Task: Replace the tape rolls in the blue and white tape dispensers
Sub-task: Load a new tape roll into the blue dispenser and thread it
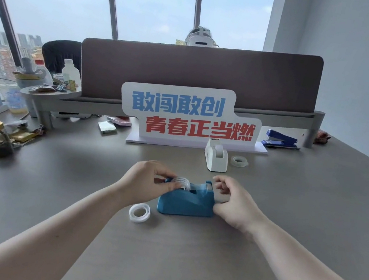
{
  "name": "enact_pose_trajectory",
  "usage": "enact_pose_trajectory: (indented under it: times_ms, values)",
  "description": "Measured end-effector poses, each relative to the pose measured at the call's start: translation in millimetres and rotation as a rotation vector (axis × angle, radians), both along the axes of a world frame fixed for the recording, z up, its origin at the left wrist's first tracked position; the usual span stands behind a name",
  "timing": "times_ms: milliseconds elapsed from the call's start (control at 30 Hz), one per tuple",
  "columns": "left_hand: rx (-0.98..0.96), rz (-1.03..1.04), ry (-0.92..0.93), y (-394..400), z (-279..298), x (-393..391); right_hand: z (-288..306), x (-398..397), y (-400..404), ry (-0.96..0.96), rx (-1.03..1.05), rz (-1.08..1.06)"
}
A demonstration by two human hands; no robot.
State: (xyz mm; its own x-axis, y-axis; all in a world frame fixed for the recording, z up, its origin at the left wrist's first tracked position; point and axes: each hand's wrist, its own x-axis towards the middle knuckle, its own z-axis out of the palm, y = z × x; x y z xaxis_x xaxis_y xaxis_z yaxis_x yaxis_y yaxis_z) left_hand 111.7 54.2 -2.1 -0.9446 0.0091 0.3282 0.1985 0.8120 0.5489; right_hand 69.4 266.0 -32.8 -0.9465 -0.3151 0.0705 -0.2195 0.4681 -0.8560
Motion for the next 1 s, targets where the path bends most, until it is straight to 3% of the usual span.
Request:
enact_pose_trajectory:
  times_ms: [100,233,500,733,1000]
  values:
    - [0.023,0.044,-0.028,-3,-1,4,2,2,-2,-0.058,-0.018,0.128]
    - [0.039,0.071,-0.05,-8,-2,10,-1,3,-4,-0.06,-0.047,0.112]
    - [-0.051,0.172,-0.058,-40,-13,26,-4,14,-16,0.201,0.153,-0.236]
    - [-0.064,0.055,-0.217,-47,-24,46,-10,12,-25,0.091,-0.027,-0.277]
    - [-0.125,0.188,-0.065,-57,-41,39,-9,0,-36,0.169,-0.048,-0.392]
